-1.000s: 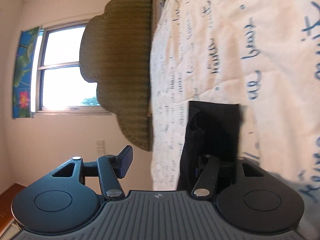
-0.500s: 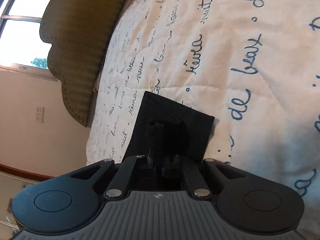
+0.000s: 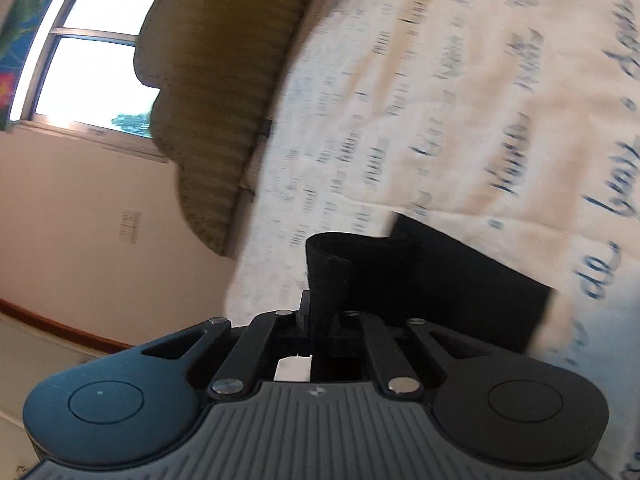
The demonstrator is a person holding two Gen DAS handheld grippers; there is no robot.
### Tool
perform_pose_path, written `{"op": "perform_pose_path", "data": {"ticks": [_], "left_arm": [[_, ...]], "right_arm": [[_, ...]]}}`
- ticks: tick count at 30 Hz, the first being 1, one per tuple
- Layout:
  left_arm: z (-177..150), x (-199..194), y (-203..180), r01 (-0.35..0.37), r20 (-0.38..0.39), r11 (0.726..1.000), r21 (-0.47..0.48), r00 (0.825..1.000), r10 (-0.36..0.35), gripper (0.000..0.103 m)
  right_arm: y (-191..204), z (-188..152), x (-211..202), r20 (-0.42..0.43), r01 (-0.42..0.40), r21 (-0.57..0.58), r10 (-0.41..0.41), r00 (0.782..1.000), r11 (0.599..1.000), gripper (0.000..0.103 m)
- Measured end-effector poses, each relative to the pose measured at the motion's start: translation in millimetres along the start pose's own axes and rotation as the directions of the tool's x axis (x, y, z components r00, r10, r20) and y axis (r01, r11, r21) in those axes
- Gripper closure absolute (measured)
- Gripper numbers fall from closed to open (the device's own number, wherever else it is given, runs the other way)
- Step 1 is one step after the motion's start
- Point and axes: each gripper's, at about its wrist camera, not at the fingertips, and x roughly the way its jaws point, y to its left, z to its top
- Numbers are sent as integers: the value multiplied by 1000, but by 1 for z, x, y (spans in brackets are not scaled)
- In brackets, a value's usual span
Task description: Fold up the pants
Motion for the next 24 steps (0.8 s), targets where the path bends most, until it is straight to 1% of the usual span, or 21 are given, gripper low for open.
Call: {"op": "perform_pose_path", "data": {"ticks": [1, 2, 3, 4, 5, 6, 7, 8, 9, 10, 11, 15, 17, 18, 19, 20, 22, 23, 24], "left_arm": [[0, 0, 0, 3, 2, 1000, 3, 1000, -3, 88], [0, 0, 0, 4, 3, 1000, 3, 1000, -4, 87], [0, 0, 0, 5, 2, 1000, 1, 1000, -5, 87], [0, 0, 0, 6, 2, 1000, -2, 1000, -6, 88], [0, 1, 0, 8, 3, 1000, -2, 1000, -8, 88], [0, 1, 1, 11, 4, 1000, 2, 1000, -11, 88], [-1, 1, 1, 12, 6, 1000, 13, 1000, -12, 88], [-2, 0, 1, 12, 7, 1000, 27, 1000, -12, 88], [-3, 1, -1, 8, 9, 999, 39, 1000, -8, 88], [-3, 0, -2, 4, 9, 999, 48, 1000, -5, 88], [-3, 1, -3, 2, 9, 999, 49, 1000, -2, 88], [-4, 1, -2, 5, 17, 999, 53, 1000, -6, 88], [-7, 1, -2, 8, 25, 998, 65, 1000, -10, 88], [-8, 1, -3, 9, 28, 997, 71, 1000, -11, 88], [-8, 1, -4, 10, 30, 997, 75, 999, -12, 88], [-8, 1, -3, 12, 31, 997, 76, 999, -15, 88], [-8, 1, -3, 18, 34, 997, 80, 999, -21, 88], [-9, 1, -3, 18, 35, 996, 85, 999, -21, 88], [-10, 0, -2, 18, 35, 996, 89, 999, -22, 88]], "right_arm": [[17, 3, -7, 17, -55, -46, 56, 998, 997, 100], [25, 5, -15, 30, -89, -77, 92, 995, 993, 100], [21, 5, -23, 38, -94, -78, 97, 995, 993, 100], [6, 4, -27, 38, -66, -54, 68, 997, 996, 100], [-18, 2, -28, 30, -6, -11, 6, 1000, 1000, 100], [-49, -1, -29, 18, 78, 52, -79, 997, 996, 100], [-78, -5, -29, -4, 141, 109, -141, 990, 984, 100], [-102, -9, -31, -18, 178, 141, -178, 984, 974, 100], [-113, -13, -32, -13, 165, 151, -165, 986, 975, 101], [-112, -15, -34, 1, 151, 140, -153, 988, 979, 101], [-106, -15, -34, 4, 156, 123, -158, 987, 980, 100], [-79, -9, -26, -9, 127, 81, -127, 992, 988, 100], [-58, -3, -29, 4, 64, 47, -65, 998, 997, 100], [-47, -2, -33, 18, 31, 7, -31, 999, 999, 100], [-42, -1, -41, 37, 34, -37, -32, 999, 999, 100], [-47, -1, -41, 38, 72, -45, -70, 997, 996, 100], [-86, -2, -37, -10, 155, 69, -154, 988, 986, 100], [-103, -5, -37, -25, 172, 97, -170, 985, 980, 100], [-109, -8, -39, -16, 153, 95, -152, 988, 984, 101]]}}
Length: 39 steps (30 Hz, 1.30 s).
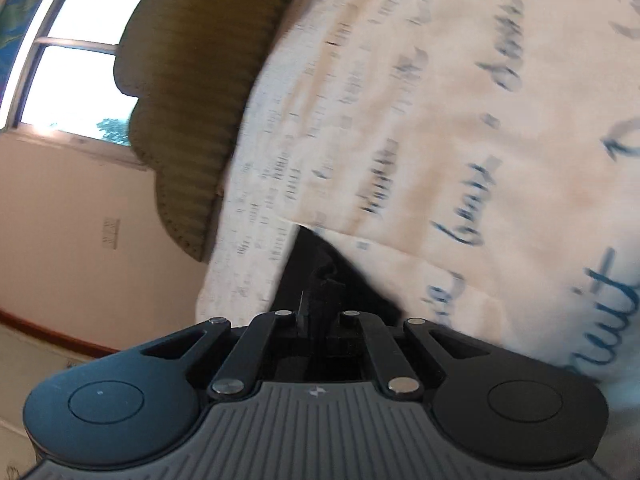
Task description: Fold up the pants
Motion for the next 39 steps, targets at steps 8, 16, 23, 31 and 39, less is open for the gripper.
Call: {"op": "perform_pose_path", "data": {"ticks": [8, 16, 23, 31, 39], "left_arm": [[5, -2, -1, -3, -18, 1000, -22, 1000, 3, 87], [36, -58, -21, -27, -17, 992, 120, 999, 29, 52], [132, -94, -48, -8, 114, 960, 279, 993, -25, 40], [207, 62, -54, 2, -129, 840, 543, 988, 80, 47], [211, 143, -43, 70, -262, 692, 719, 949, 176, 50]], "right_arm": [[-5, 3, 8, -17, -20, 36, 20, 1000, 999, 101], [-6, -1, 4, -40, -50, -3, 50, 998, 999, 101], [2, -12, -14, 49, -40, 20, 39, 998, 999, 84], [8, -37, -36, 125, -54, 14, 52, 991, 998, 60], [-3, -29, -31, 116, -71, 14, 69, 991, 997, 60]]}}
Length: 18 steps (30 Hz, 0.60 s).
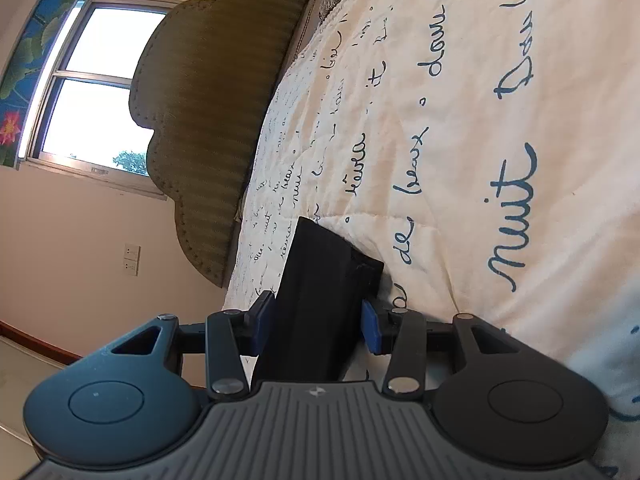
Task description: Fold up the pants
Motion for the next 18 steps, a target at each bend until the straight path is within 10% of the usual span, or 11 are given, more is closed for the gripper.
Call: {"op": "perform_pose_path", "data": {"ticks": [8, 10, 18], "left_arm": [[8, 13, -4, 163, -72, 986, 47, 985, -159, 62], [11, 12, -3, 147, -64, 988, 49, 987, -144, 80], [5, -1, -26, 24, 24, 982, 187, 999, -29, 96]], "right_arm": [[9, -9, 9, 32, -2, -144, 6, 999, 990, 60], [10, -13, 10, 49, -9, -175, 18, 999, 984, 60], [0, -13, 4, 64, -74, -150, 85, 994, 986, 60]]}}
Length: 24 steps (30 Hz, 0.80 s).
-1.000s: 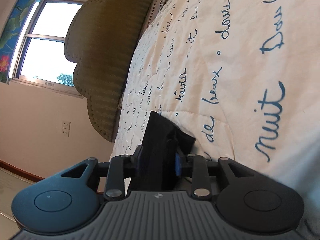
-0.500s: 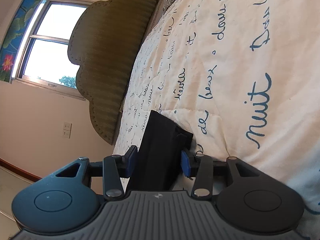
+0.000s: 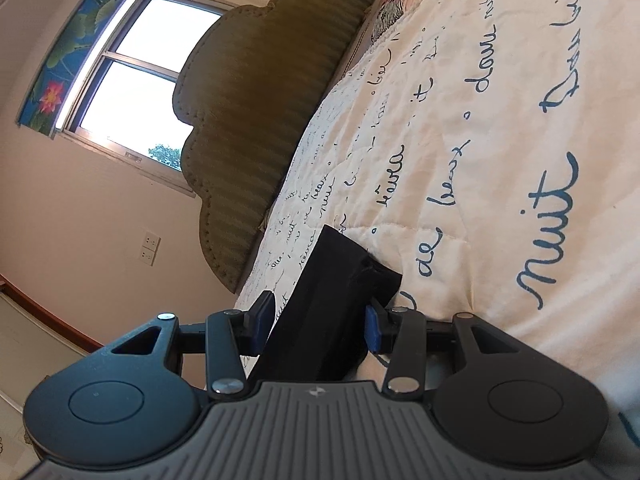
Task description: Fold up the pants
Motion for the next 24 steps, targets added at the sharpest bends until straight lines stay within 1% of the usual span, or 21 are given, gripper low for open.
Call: {"op": "perform_pose_path", "data": {"ticks": [3, 6, 8, 10, 11, 14, 15, 16, 17, 18, 19, 20, 21, 22, 23, 24], "left_arm": [[2, -23, -8, -5, 78, 1000, 19, 997, 4, 98], [0, -38, -11, -19, 131, 999, 26, 991, 16, 97], [-7, -27, -9, -61, 112, 997, 38, 992, 56, 97], [-19, -3, 0, -101, 53, 995, 11, 993, 101, 97], [-22, 3, 2, -102, 46, 995, -12, 994, 102, 97], [-18, -8, 0, -82, 132, 994, -72, 987, 91, 97], [-19, -7, 5, -68, 120, 992, -102, 989, 80, 97], [-22, 2, 9, -75, 75, 990, -121, 994, 84, 96], [-29, 8, 10, -78, 60, 990, -117, 995, 85, 96], [-31, 7, 7, -81, 73, 991, -108, 993, 90, 94], [-29, 5, 5, -94, 76, 990, -107, 992, 103, 88], [-29, 3, 1, -114, 84, 989, -97, 989, 123, 86], [-29, 0, -4, -129, 93, 989, -73, 986, 135, 76], [-30, -4, -10, -152, 99, 987, -50, 983, 157, 70], [-30, -11, -16, -183, 108, 983, -29, 977, 185, 68], [-31, -21, -21, -209, 116, 978, -11, 971, 209, 63]], "right_arm": [[-1, -1, -1, 3, -8, -1, 8, 1000, 1000, 60], [-3, -2, -2, 9, -16, 1, 16, 1000, 1000, 60], [-4, -1, -2, 13, -27, 6, 26, 1000, 1000, 60], [-7, -1, -3, 18, -42, 18, 42, 999, 999, 60], [-9, -1, -4, 19, -49, 23, 48, 999, 999, 60], [-10, 0, -5, 18, -56, 25, 56, 998, 998, 60], [-10, 0, -5, 19, -55, 24, 55, 998, 998, 60], [-11, 0, -4, 20, -56, 21, 55, 998, 998, 60], [-11, 0, -4, 22, -58, 22, 58, 998, 998, 60], [-12, 1, -4, 23, -62, 23, 62, 998, 998, 60], [-13, 1, -5, 24, -67, 26, 66, 998, 997, 60], [-14, 0, -5, 25, -70, 28, 69, 997, 997, 60], [-14, 1, -6, 23, -68, 29, 67, 997, 997, 60], [-12, 2, -5, 18, -57, 30, 57, 998, 998, 60], [-9, 5, -5, 4, -27, 36, 27, 1000, 999, 60], [-4, 9, -5, -11, 15, 46, -15, 1000, 999, 60]]}}
